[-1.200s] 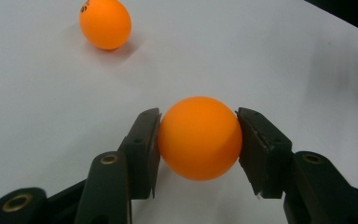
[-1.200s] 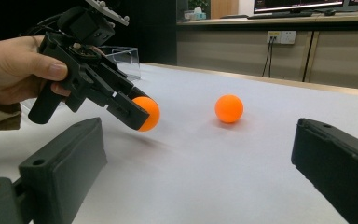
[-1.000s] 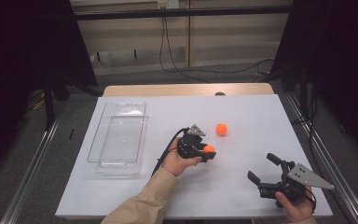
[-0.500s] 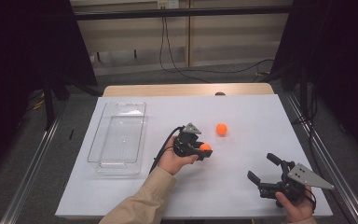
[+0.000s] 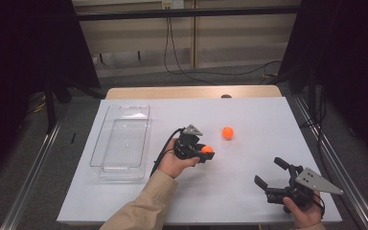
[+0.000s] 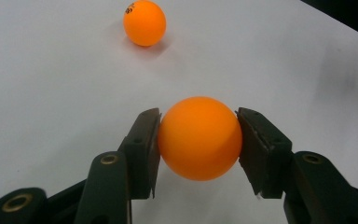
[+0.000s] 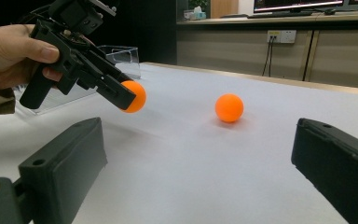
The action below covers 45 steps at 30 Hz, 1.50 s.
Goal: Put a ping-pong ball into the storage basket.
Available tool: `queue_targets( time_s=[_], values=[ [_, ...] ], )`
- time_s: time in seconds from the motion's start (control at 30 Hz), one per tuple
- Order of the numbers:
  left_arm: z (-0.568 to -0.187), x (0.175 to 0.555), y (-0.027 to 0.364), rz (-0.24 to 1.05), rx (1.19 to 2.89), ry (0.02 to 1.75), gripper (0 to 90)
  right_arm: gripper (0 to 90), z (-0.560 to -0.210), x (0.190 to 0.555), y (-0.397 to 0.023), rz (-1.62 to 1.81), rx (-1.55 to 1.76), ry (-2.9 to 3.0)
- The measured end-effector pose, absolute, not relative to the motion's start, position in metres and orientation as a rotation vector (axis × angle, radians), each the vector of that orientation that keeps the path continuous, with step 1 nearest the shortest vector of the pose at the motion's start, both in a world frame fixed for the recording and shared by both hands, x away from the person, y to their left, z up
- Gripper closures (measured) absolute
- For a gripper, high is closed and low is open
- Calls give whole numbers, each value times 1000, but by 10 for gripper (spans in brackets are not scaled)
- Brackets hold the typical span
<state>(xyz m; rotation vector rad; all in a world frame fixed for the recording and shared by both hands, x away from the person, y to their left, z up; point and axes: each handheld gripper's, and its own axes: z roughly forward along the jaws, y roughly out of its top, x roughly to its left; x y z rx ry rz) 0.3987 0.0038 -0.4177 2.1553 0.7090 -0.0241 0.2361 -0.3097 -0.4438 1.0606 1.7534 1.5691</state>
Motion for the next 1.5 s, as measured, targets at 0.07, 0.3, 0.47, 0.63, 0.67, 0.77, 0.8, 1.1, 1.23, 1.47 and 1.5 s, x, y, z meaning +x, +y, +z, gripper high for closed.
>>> queue_targets(
  time_s=[0.07,0.3,0.47,0.63,0.67,0.77,0.8,1.1,1.23,1.47,1.5],
  values=[
    [-417,399,5,-25,2149,715,510,25,-444,236,-310,1569,1061,1753],
    [-413,400,11,-26,2140,733,510,24,-444,236,-309,1569,1063,1752],
    [-411,401,15,-21,2139,746,510,23,-444,236,-309,1569,1059,1753],
    [-408,403,19,-17,2133,755,510,22,-444,236,-309,1568,1059,1752],
    [-408,403,19,-21,2126,761,510,22,-444,236,-309,1569,1059,1752],
    [-407,404,21,-23,2124,769,510,22,-443,236,-309,1570,1058,1750],
    [-406,404,22,-26,2120,770,510,22,-443,236,-309,1569,1057,1750],
    [-404,405,26,-29,2121,791,510,22,-443,236,-309,1571,1059,1749],
    [-402,405,28,-30,2127,790,510,22,-443,236,-309,1571,1056,1749],
    [-400,407,32,-26,2120,807,510,22,-443,236,-309,1572,1056,1749],
    [-400,407,33,-26,2121,806,510,22,-443,236,-309,1573,1056,1748]
  ],
)
